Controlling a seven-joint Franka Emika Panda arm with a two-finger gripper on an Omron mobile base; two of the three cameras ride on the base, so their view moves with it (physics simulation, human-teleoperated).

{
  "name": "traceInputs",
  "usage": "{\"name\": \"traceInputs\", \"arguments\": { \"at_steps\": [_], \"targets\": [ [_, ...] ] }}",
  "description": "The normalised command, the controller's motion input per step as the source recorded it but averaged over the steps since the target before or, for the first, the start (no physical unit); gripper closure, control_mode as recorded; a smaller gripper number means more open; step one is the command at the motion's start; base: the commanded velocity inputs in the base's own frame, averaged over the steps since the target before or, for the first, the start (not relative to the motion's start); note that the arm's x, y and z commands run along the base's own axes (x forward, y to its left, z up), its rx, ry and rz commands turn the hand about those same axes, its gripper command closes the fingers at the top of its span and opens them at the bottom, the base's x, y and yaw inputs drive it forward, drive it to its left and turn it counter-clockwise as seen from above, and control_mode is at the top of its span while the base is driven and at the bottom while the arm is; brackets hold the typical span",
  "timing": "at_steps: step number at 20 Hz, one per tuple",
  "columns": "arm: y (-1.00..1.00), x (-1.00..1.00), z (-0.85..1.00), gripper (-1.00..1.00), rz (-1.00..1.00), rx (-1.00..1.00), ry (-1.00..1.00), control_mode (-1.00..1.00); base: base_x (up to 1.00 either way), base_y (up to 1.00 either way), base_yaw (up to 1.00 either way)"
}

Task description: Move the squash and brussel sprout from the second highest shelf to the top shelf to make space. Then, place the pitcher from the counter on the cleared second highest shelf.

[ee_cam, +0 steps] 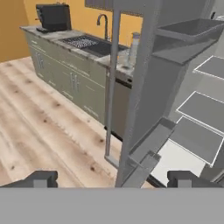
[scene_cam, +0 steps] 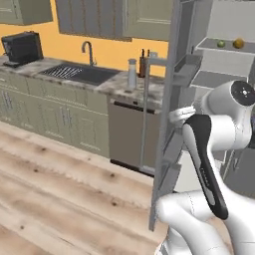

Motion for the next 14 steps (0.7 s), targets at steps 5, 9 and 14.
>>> {"name": "traceInputs", "arguments": {
  "at_steps": [5,9,14],
  "targets": [
    [0.00,0.00,0.00,-1.00,0.00,0.00,0.00,1.00,0.22,1.00,0.36],
    [0.00,0.00,0.00,-1.00,0.00,0.00,0.00,1.00,0.48,1.00,0.23],
    [0.00,0.00,0.00,-1.00,0.00,0.00,0.00,1.00,0.53,0.76,-0.01]
  ]
}}
